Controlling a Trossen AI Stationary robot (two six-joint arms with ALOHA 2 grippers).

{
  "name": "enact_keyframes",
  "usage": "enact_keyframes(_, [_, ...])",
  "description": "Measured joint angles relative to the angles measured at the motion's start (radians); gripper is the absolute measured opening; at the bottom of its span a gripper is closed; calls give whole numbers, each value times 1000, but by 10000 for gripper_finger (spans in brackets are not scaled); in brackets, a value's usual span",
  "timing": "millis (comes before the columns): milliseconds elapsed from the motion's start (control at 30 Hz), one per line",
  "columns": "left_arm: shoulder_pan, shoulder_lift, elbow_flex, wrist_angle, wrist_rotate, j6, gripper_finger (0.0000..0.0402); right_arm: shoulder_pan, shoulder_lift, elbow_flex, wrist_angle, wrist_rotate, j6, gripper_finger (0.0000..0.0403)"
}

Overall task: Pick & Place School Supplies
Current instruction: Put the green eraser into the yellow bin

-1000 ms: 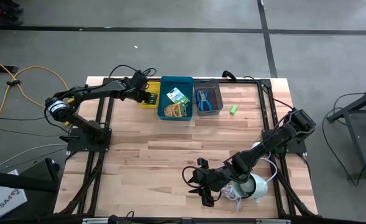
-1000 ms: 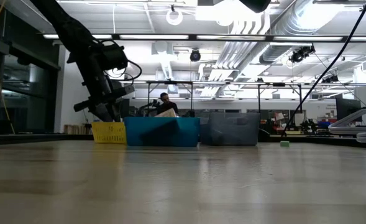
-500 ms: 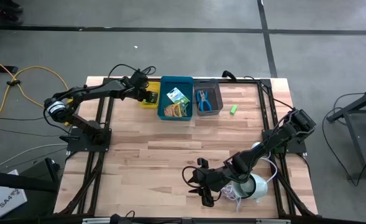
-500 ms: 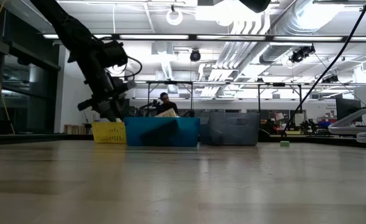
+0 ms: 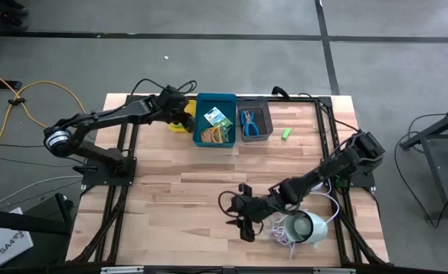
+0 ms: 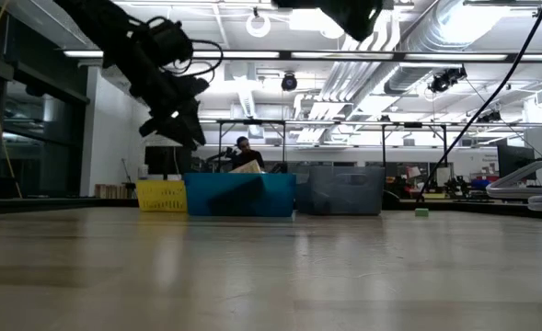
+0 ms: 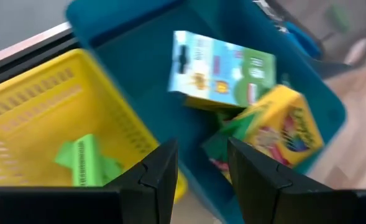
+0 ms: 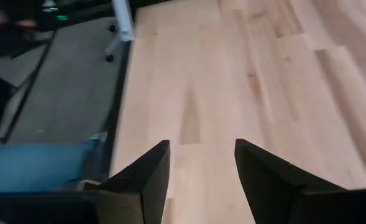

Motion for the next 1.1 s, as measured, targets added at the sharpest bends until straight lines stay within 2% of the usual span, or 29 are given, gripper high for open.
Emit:
enact_keyframes(233, [-82,-31,0,-2,-6,4,134,-99,-10,-1,-150,14,17,173])
enact_keyframes(633, [-235,-34,0,-12,-5,156,134,-251,-96,1,-446,39,118,173])
enact_keyframes(900, [-354,-34,0,-47,-5,228,134,-311,-200,0,-795,122,242,173])
enact_keyframes(1100, [-451,-33,0,-47,-5,227,134,-355,-248,0,-990,141,177,173])
